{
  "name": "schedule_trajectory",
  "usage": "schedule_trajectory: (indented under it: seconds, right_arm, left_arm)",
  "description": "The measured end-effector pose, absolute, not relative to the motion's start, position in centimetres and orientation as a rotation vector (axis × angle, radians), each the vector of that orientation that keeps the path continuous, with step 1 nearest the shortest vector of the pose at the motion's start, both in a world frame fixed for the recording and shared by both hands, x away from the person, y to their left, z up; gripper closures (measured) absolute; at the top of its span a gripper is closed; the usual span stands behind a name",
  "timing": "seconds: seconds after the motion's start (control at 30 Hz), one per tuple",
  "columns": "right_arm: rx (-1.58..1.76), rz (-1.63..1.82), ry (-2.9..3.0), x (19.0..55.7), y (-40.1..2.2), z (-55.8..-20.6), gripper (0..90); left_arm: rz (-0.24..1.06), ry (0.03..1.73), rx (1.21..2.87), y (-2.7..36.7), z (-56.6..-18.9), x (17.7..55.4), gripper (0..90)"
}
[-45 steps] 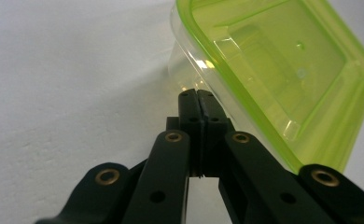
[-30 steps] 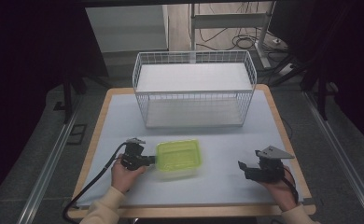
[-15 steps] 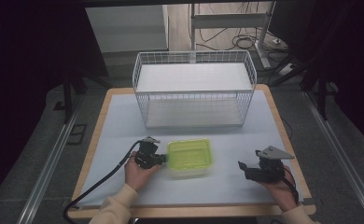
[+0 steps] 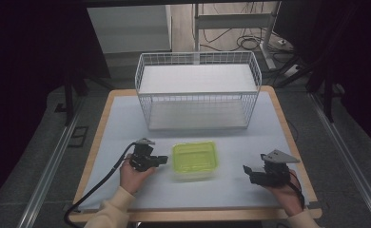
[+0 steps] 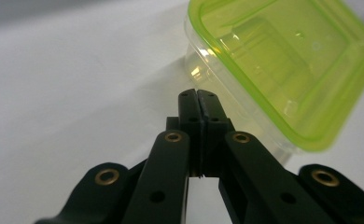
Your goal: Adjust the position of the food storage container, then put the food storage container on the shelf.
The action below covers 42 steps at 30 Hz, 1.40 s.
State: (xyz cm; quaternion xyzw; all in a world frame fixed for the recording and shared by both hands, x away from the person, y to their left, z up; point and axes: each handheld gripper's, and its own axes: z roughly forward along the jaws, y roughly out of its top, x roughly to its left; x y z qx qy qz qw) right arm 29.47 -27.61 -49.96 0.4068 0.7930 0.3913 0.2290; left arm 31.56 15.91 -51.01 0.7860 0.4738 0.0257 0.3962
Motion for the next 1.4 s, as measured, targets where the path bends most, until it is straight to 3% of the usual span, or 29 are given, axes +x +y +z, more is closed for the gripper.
schedule_trajectory:
  seconds: [0.47, 0.57, 0.6, 0.73, 1.13, 1.4]
  right_arm:
    - [1.097, 1.127, 2.195, 29.3, -27.1, -49.6, 19.6]
    - [1.101, 1.139, 2.196, 29.4, -27.1, -49.8, 19.4]
    - [1.138, 1.178, 2.194, 29.4, -27.3, -49.6, 19.5]
    - [1.165, 1.227, 2.196, 29.5, -27.3, -49.4, 20.9]
    - [1.201, 1.315, 2.348, 30.6, -25.1, -49.5, 24.7]
    - [1.279, 1.399, 2.379, 31.6, -24.3, -49.1, 30.9]
  left_arm:
    - [0.118, 1.200, 1.858, 19.8, -48.1, 28.6, 84.6]
    - [0.114, 1.194, 1.852, 19.5, -48.1, 28.7, 71.3]
    - [0.102, 1.195, 1.843, 19.2, -48.1, 28.8, 60.3]
    - [0.022, 1.197, 1.826, 18.9, -48.3, 28.8, 51.1]
    - [-0.066, 1.239, 1.773, 18.7, -48.5, 29.0, 45.6]
    - [-0.148, 1.237, 1.762, 18.0, -49.1, 30.1, 47.1]
